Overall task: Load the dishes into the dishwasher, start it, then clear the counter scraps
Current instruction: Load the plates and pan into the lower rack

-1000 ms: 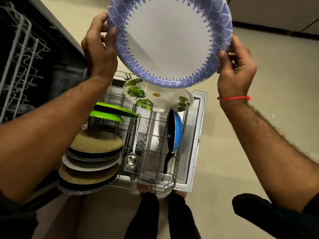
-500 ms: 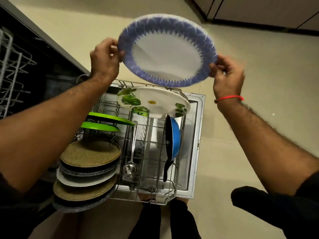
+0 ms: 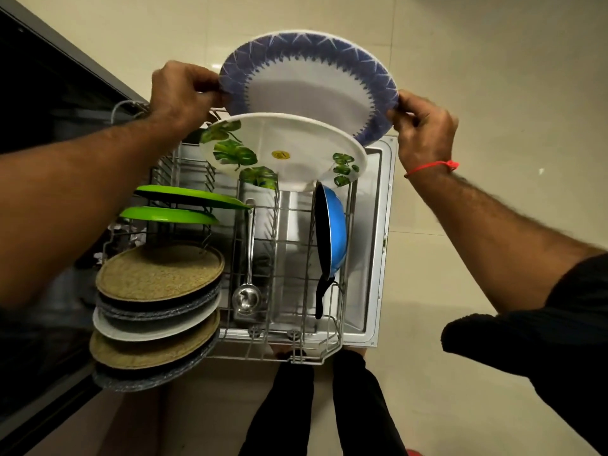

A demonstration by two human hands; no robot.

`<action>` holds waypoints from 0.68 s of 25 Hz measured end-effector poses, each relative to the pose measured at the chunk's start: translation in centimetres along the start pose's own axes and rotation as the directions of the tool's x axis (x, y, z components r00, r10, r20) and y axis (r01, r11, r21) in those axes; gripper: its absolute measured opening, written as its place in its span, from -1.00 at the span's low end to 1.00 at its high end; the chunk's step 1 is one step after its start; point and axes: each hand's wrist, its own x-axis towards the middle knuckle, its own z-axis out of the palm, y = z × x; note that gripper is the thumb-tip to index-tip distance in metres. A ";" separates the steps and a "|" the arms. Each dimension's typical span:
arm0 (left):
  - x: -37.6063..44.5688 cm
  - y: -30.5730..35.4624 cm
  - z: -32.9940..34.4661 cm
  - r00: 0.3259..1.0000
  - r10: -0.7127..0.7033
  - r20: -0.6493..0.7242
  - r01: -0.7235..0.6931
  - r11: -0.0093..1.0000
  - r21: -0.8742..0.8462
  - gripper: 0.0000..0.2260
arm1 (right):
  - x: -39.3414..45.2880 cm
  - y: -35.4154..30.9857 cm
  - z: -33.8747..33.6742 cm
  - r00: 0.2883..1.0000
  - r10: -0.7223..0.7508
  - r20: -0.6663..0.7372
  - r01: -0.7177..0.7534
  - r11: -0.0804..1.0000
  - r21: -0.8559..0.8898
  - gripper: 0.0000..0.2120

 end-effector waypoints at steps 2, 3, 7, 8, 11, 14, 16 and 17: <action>-0.5 -0.2 -0.1 0.998 0.056 -0.018 -0.056 0.998 -0.008 -0.77 | -0.7 -0.1 -0.5 0.998 -0.045 -0.035 0.045 0.999 -0.001 -0.76; -0.6 -0.3 -0.1 0.998 0.061 -0.009 -0.061 0.998 -0.001 -0.77 | -0.9 -0.1 -0.5 0.999 -0.034 -0.035 0.034 0.999 -0.004 -0.76; 0.3 0.3 0.4 0.997 -0.012 0.073 0.015 0.999 -0.048 -0.77 | 0.5 0.0 0.2 0.980 0.201 -0.005 -0.201 0.979 0.027 -0.75; 0.7 0.7 0.6 0.996 -0.029 0.084 0.035 0.997 -0.066 -0.77 | 1.0 0.1 0.2 0.973 0.232 0.003 -0.232 0.972 0.038 -0.75; 1.1 1.0 0.8 0.997 -0.038 0.060 0.043 0.996 -0.080 -0.79 | 1.5 0.1 -0.2 0.989 0.148 -0.011 -0.148 0.988 0.041 -0.77; 0.1 0.7 0.2 0.995 0.083 -0.047 -0.088 0.991 -0.098 -0.80 | 0.9 0.0 -0.9 0.996 -0.051 -0.078 0.054 0.998 0.036 -0.76; -0.2 0.6 -0.3 0.982 0.170 -0.080 -0.178 0.979 -0.104 -0.79 | 0.8 -0.2 -0.8 0.989 -0.097 -0.107 0.102 0.994 0.037 -0.73; -0.2 0.6 -0.3 0.983 0.167 -0.081 -0.174 0.980 -0.092 -0.79 | 1.0 -0.3 -0.6 0.990 -0.097 -0.100 0.100 0.995 0.027 -0.72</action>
